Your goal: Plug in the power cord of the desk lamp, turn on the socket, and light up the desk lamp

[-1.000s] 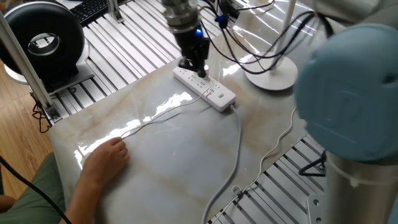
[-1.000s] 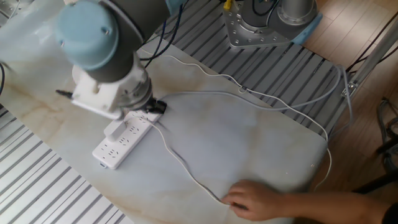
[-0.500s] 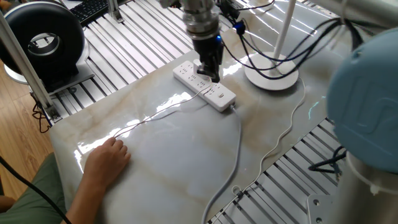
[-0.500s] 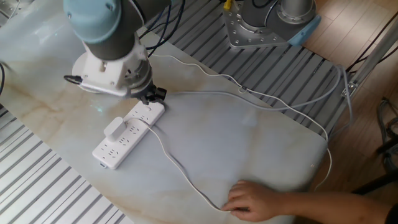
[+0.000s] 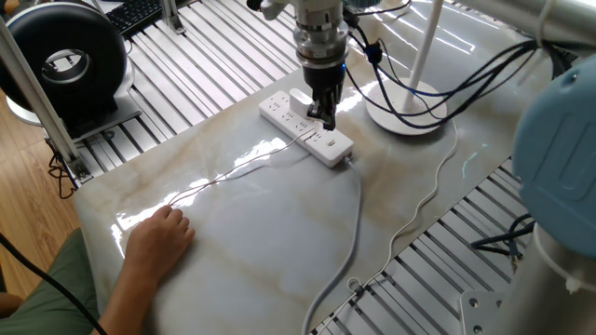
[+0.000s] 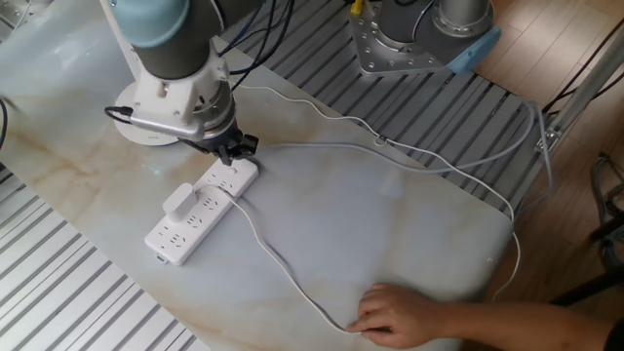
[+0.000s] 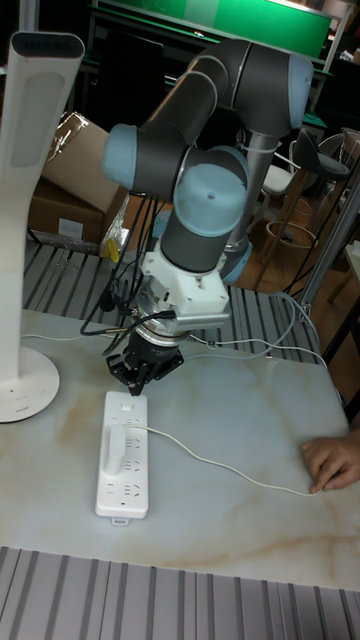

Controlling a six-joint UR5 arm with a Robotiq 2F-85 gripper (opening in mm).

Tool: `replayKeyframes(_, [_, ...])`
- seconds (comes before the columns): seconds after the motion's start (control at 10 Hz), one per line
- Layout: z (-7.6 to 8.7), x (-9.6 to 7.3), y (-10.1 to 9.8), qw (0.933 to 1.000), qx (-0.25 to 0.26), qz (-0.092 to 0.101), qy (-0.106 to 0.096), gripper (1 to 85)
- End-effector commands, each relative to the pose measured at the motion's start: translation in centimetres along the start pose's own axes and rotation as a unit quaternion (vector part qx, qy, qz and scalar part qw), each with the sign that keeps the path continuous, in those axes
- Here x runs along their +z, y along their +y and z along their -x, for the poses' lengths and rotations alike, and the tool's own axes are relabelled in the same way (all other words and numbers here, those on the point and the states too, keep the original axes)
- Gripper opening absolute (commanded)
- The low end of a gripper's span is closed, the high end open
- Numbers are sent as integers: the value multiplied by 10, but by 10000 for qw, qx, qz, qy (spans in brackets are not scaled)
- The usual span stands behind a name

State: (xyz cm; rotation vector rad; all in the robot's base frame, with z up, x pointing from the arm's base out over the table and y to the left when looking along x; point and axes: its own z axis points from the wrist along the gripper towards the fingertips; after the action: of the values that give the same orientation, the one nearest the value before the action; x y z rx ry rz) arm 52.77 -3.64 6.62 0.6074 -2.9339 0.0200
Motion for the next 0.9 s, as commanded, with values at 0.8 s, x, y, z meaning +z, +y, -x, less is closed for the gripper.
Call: replayKeyframes(0.8, [-2,24,-6,9980,464,258,-335,10])
